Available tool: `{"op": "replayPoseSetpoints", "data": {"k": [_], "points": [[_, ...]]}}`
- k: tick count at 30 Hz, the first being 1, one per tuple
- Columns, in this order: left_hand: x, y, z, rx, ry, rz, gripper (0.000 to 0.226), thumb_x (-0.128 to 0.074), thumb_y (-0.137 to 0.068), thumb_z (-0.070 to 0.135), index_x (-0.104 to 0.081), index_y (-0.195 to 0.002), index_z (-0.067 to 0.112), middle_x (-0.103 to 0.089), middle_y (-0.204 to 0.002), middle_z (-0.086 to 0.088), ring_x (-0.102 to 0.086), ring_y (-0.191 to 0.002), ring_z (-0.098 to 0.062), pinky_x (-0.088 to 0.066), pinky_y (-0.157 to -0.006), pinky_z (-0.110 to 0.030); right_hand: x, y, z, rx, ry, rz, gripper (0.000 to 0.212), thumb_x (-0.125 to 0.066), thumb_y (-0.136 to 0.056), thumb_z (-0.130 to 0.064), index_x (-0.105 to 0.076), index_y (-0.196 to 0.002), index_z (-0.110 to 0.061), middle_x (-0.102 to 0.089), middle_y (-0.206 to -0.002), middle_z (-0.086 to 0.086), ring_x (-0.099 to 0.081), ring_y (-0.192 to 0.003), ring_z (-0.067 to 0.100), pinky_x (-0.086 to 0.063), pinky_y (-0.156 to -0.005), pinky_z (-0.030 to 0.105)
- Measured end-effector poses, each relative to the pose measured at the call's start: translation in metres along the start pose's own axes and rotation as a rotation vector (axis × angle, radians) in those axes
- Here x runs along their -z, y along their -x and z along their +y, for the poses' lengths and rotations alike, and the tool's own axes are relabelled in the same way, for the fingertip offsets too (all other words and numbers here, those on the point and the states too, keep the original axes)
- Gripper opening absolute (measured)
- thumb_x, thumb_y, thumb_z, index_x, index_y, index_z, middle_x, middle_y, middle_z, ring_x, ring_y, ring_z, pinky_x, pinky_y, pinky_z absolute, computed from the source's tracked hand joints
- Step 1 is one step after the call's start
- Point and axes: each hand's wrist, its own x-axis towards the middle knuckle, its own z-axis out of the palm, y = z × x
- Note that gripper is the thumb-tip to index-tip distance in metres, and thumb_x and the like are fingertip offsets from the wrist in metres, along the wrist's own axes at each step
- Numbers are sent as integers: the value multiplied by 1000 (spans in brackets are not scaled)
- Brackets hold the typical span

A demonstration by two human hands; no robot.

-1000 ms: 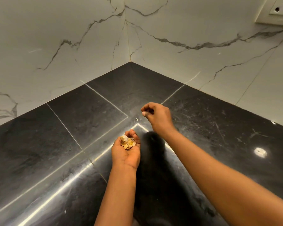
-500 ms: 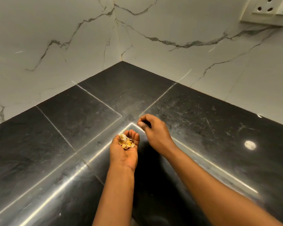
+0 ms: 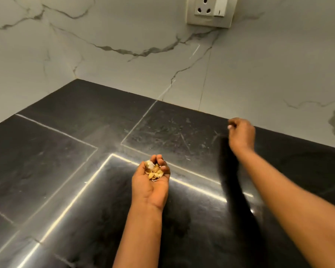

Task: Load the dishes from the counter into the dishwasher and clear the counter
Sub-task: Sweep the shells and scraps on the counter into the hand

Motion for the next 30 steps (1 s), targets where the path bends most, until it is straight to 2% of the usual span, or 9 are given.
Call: {"op": "replayPoseSetpoints", "data": {"k": [5,9,12,18,21,23,25,27,30], "points": [[-10,-23,-14,10,-31,-25,31,-33,-103,18,-57,-90,2,-65,-71,-12,-55,-69,-16,-48,-48,-19,-11,-57,39,13,176,-131,24,-48,-91,0,-68,-105,-2,-61,-111,20,-55,-103,37,-40,-81,32],[-14,-36,-15,-12,-53,-25,33,-33,-103,20,-58,-92,2,-65,-73,-12,-56,-69,-16,-49,-49,-20,-24,-65,34,78,300,-48,20,-46,-87,-15,-62,-79,-5,-60,-96,11,-58,-89,32,-43,-74,38],[-12,-37,-11,-27,-58,-26,33,-34,-103,22,-58,-93,2,-65,-75,-12,-56,-69,-16,-49,-50,-20,-22,-57,27,97,328,-131,19,-46,-90,-15,-61,-85,-6,-58,-99,11,-53,-88,29,-38,-71,35],[3,-24,1,-71,-29,-35,32,-34,-103,21,-59,-93,4,-65,-76,-11,-58,-67,-15,-50,-52,-20,-40,32,-13,540,210,-289,13,-51,-89,-6,-60,-86,-16,-54,-90,1,-47,-87,19,-30,-67,30],[16,-10,10,-102,-29,-14,32,-34,-103,23,-59,-94,5,-65,-75,-10,-58,-66,-14,-50,-52,-20,-40,54,-16,536,44,-298,11,-56,-90,-8,-63,-91,-16,-62,-94,1,-51,-90,20,-40,-75,34],[30,1,20,-149,-23,-2,32,-35,-103,22,-59,-94,4,-66,-76,-9,-60,-64,-14,-50,-52,-20,-45,38,-13,348,83,-246,21,-54,-94,-15,-62,-113,-12,-62,-118,13,-53,-114,32,-39,-96,36],[42,16,30,-196,-18,-2,31,-35,-102,22,-60,-95,5,-66,-78,-9,-62,-63,-14,-50,-52,-20,-51,28,-19,187,258,-386,52,-39,-102,-31,-35,-146,-4,-29,-154,20,-23,-144,34,-17,-118,41],[55,36,37,-243,-8,0,31,-35,-102,22,-61,-95,7,-66,-81,-8,-61,-66,-14,-50,-52,-20,-67,42,-34,163,365,-495,64,-21,-104,-42,-10,-153,-3,-2,-161,17,3,-149,29,2,-121,42],[79,74,37,-308,61,23,28,-40,-99,24,-62,-92,8,-64,-83,-7,-59,-66,-14,-50,-51,-22,-86,89,-67,290,373,-502,67,-14,-103,-44,-4,-153,-1,4,-162,15,9,-149,26,6,-120,41]]}}
